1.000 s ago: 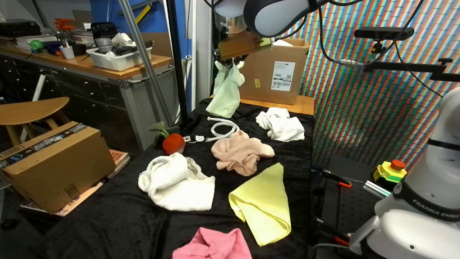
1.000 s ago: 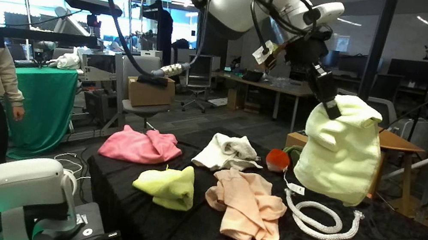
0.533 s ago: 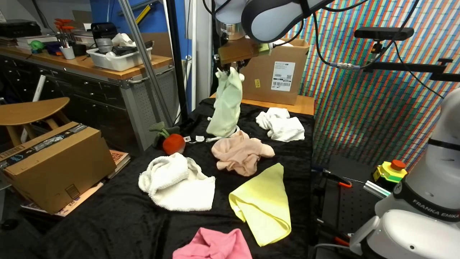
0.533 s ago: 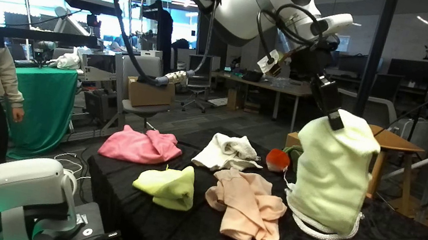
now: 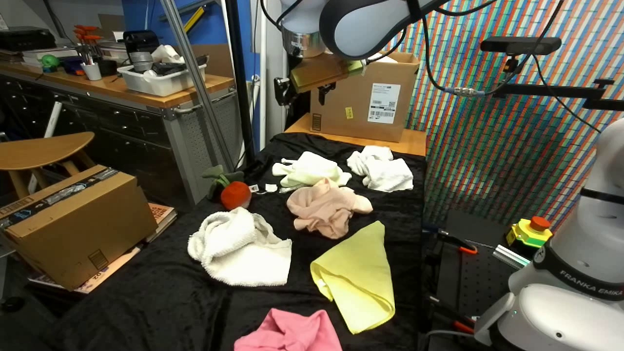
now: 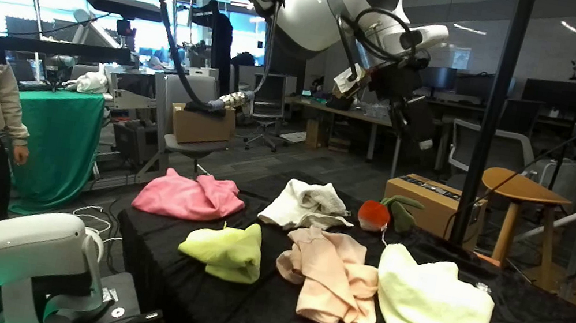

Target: Pick up the clothes and toy from the table and stack them on each other.

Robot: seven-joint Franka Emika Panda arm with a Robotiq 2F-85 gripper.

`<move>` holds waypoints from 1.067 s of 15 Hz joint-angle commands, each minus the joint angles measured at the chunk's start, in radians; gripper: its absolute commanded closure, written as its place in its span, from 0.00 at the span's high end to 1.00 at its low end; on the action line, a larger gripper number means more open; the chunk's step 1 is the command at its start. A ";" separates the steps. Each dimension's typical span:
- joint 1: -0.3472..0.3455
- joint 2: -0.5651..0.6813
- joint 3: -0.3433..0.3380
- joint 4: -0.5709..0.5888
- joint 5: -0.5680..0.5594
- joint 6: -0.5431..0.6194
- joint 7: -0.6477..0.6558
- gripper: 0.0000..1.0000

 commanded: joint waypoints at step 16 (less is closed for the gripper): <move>0.126 0.393 0.060 0.430 0.341 -0.079 -0.582 1.00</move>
